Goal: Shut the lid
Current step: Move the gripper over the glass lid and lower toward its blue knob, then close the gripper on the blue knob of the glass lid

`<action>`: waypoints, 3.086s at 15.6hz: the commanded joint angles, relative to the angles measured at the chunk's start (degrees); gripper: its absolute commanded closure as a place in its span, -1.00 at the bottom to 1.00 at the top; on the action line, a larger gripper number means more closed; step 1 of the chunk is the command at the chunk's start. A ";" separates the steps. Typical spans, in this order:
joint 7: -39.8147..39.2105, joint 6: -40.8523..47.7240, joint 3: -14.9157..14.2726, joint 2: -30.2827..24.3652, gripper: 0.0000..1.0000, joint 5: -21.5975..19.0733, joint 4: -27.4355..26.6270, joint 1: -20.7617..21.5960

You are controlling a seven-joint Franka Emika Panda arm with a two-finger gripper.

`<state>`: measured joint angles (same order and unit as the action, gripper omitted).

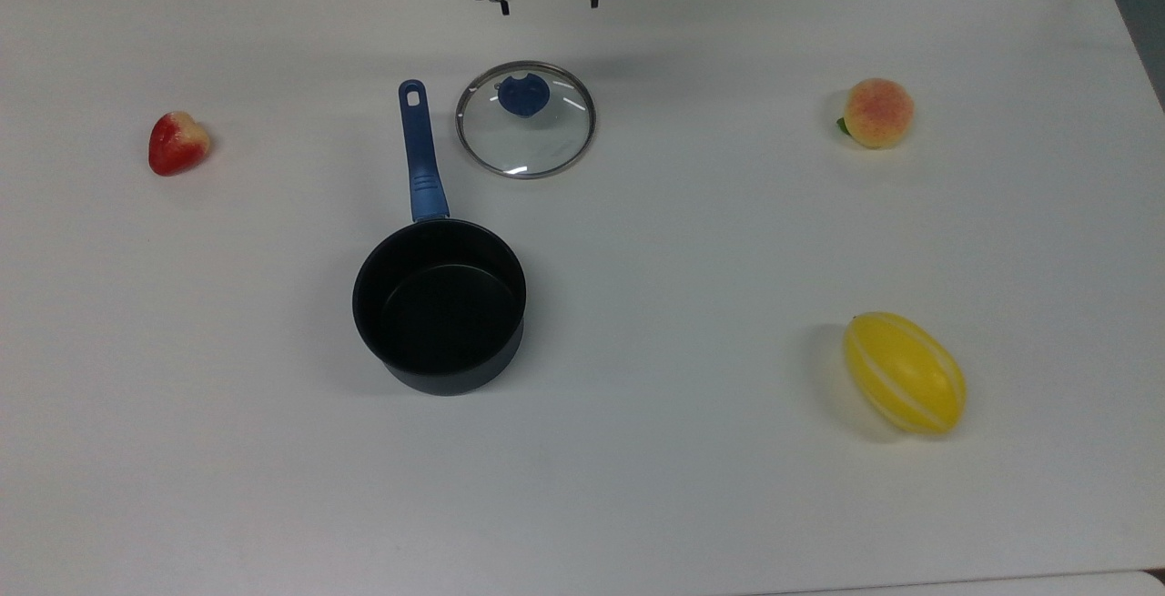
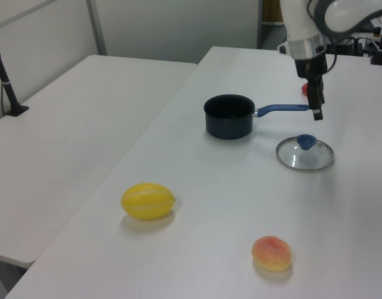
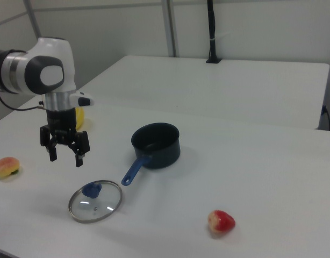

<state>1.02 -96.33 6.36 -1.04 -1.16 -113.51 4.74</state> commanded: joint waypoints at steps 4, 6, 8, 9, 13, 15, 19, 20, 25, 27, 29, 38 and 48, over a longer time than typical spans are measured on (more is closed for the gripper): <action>3.01 -11.84 1.11 -1.86 -1.00 3.61 -9.08 0.00; 4.16 -15.62 1.55 -2.03 -1.00 5.03 -11.72 -0.17; 4.25 -19.93 1.56 -1.86 -1.00 5.03 -13.48 -0.52; 4.25 -22.21 1.56 -1.77 -1.00 5.03 -14.36 -0.87; 4.25 -27.06 1.56 -0.98 -1.00 5.03 -15.69 -1.32; 4.25 -28.03 1.56 -0.19 -1.00 5.03 -15.69 -1.32; 3.99 -28.12 1.56 0.42 -0.92 5.29 -15.69 -2.11; 4.07 -28.21 1.56 0.86 -0.92 6.51 -15.60 -2.11; 4.07 -28.47 1.56 1.39 -0.92 8.72 -15.69 -2.46; 4.07 -29.17 1.56 2.09 -0.93 8.98 -15.69 -2.46; 4.08 -29.53 1.56 2.45 -0.98 8.98 -15.69 -2.89; 4.16 -29.18 1.56 3.42 -0.48 10.65 -16.22 -2.72; 3.28 -25.41 1.90 2.54 0.53 10.57 -15.78 -2.29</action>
<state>3.88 -123.96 7.42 3.15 8.42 -128.40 2.38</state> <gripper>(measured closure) 0.344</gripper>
